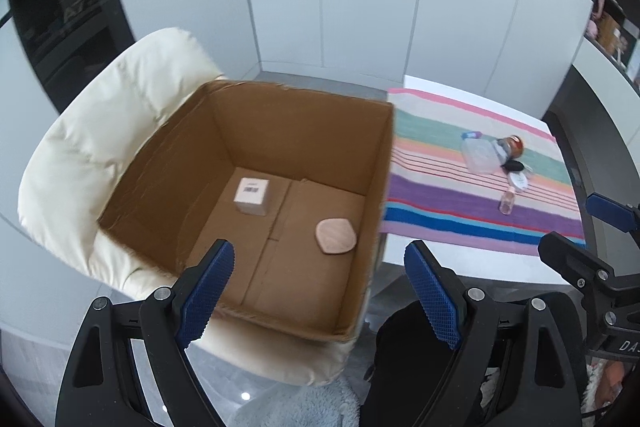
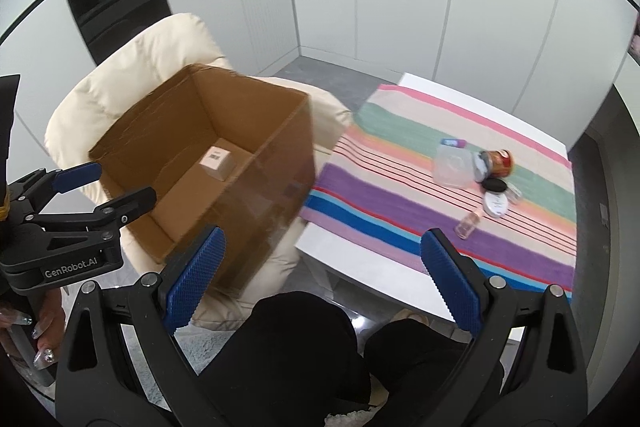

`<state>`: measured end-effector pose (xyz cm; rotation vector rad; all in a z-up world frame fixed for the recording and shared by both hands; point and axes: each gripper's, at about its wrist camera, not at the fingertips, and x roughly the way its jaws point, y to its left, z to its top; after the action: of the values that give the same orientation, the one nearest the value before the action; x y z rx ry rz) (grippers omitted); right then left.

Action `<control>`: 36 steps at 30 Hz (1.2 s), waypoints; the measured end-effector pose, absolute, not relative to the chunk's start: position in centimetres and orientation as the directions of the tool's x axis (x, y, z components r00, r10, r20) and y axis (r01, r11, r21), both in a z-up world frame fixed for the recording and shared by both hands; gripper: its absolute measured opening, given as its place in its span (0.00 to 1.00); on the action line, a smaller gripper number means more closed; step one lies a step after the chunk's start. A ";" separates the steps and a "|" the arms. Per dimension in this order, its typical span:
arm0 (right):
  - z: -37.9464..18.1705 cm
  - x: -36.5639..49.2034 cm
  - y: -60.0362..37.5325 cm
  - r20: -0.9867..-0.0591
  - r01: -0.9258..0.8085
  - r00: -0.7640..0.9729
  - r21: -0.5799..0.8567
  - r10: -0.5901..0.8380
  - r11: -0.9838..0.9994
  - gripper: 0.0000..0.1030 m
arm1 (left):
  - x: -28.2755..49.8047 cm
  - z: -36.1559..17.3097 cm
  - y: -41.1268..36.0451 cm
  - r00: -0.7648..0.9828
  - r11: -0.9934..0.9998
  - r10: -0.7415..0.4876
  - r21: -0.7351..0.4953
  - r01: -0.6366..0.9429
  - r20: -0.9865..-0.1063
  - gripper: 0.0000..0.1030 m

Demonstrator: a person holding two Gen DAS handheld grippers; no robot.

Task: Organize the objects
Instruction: 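Withdraw both tools from the box back toward the table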

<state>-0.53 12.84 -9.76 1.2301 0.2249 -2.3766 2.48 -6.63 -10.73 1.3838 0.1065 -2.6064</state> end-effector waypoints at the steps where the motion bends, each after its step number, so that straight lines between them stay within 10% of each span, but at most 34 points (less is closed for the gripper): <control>1: -9.8 -0.7 13.3 -0.807 0.455 -0.502 0.061 -0.312 -0.889 0.97 | 2.3 -10.7 -6.2 -0.548 -0.981 -0.126 0.023 0.191 -0.827 0.86; 36: -14.0 -6.1 33.3 -0.798 0.099 -0.594 0.050 -0.100 -0.994 0.97 | -9.0 -13.8 13.8 -0.463 -0.982 0.093 -0.006 -0.187 -0.882 0.86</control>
<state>-6.13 33.32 -13.98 1.3569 -0.0009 -2.7095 -8.98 13.78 -13.81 1.6978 -0.1520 -2.8324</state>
